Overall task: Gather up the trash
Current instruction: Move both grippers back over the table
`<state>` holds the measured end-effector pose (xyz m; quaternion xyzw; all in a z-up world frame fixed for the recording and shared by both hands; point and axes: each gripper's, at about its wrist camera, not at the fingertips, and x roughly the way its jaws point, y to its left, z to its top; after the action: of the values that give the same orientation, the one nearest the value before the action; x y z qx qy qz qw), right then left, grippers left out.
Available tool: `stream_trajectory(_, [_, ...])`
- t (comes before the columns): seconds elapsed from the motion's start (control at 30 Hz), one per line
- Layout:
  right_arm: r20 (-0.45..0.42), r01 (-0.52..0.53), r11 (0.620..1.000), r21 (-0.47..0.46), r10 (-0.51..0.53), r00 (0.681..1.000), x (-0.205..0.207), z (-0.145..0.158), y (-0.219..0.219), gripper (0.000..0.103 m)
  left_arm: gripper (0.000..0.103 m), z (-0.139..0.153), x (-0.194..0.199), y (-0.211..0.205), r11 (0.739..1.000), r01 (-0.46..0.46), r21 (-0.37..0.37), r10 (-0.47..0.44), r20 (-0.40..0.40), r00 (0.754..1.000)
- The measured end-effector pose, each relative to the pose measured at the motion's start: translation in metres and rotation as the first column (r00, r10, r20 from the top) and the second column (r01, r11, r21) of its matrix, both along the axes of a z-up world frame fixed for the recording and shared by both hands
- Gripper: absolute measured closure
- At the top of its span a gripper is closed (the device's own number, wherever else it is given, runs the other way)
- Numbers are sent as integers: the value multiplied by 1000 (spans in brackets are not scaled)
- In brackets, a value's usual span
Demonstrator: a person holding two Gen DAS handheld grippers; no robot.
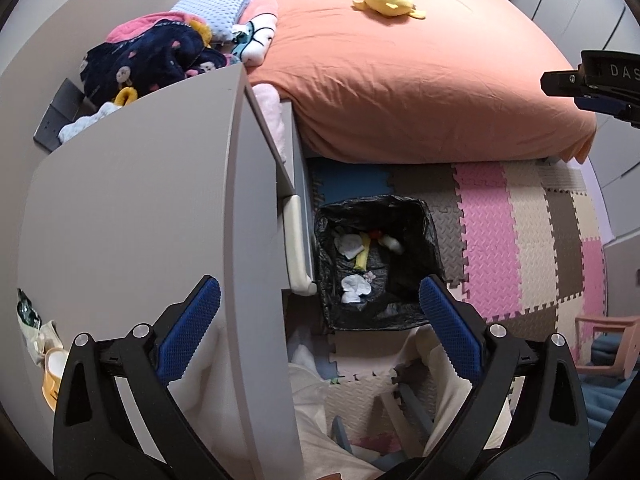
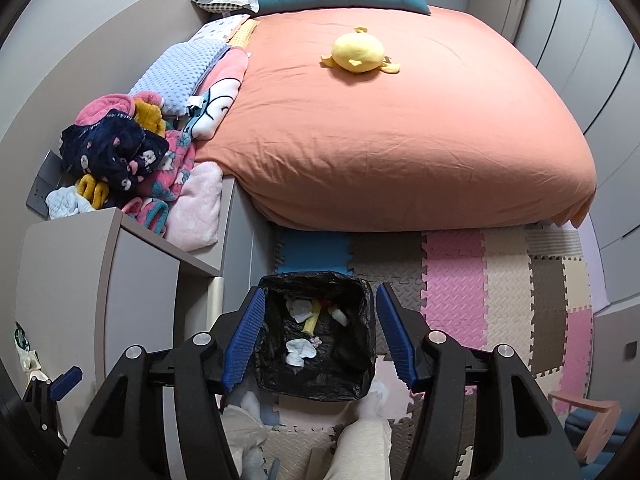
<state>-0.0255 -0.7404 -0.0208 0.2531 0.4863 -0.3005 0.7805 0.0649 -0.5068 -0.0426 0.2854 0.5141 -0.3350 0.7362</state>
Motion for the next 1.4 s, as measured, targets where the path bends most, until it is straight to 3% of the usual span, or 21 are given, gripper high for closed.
stream_trajectory(0.83, [21, -139, 990, -31, 139, 990, 34, 19, 87, 42, 6, 25, 17, 95, 984, -165, -69, 167, 38, 985])
stream_trajectory(1.03, [66, -184, 983, -12, 184, 981, 42, 21, 116, 42, 6, 27, 20, 126, 973, -217, -81, 221, 47, 974])
stream_trajectory(1.4, [64, -298, 954, -18, 299, 952, 65, 20, 183, 42, 7, 30, 27, 191, 941, -325, -99, 331, 56, 942])
